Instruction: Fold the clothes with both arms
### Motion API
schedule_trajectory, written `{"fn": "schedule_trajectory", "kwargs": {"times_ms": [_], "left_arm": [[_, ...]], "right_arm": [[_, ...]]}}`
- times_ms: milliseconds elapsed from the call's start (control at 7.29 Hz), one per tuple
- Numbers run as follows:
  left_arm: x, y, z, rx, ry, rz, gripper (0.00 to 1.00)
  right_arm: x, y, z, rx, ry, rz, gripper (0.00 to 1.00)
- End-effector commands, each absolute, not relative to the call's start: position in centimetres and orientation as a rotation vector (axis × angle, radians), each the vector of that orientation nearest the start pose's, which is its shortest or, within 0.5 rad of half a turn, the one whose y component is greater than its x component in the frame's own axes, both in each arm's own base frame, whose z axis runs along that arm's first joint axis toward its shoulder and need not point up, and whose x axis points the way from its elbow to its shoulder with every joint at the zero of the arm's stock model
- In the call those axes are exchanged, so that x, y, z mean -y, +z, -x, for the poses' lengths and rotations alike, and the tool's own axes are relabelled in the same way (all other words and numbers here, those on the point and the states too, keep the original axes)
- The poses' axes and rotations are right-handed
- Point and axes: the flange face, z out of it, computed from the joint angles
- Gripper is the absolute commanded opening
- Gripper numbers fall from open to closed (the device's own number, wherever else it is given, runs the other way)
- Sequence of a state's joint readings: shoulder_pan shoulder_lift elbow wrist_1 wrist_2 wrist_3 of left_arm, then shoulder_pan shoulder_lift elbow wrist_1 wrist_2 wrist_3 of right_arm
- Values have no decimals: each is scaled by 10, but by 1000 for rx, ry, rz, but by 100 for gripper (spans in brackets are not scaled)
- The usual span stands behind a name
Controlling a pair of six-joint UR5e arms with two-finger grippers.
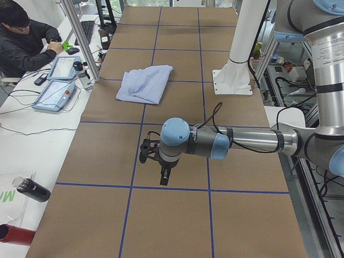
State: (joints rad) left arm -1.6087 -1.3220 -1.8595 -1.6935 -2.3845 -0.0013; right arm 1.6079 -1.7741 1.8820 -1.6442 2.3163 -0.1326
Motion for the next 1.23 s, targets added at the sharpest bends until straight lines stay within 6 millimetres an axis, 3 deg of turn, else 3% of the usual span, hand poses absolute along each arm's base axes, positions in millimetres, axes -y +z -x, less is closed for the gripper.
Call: {"fn": "schedule_trajectory", "kwargs": {"times_ms": [0,1097], "left_arm": [[382,618,77,-782,14,-136,100],[383,616,76,-783,19,-143,100]], "right_arm": [[403,607,-81,741,-103,-93,100],[399,613,-77,794,-96,-79,100]]}}
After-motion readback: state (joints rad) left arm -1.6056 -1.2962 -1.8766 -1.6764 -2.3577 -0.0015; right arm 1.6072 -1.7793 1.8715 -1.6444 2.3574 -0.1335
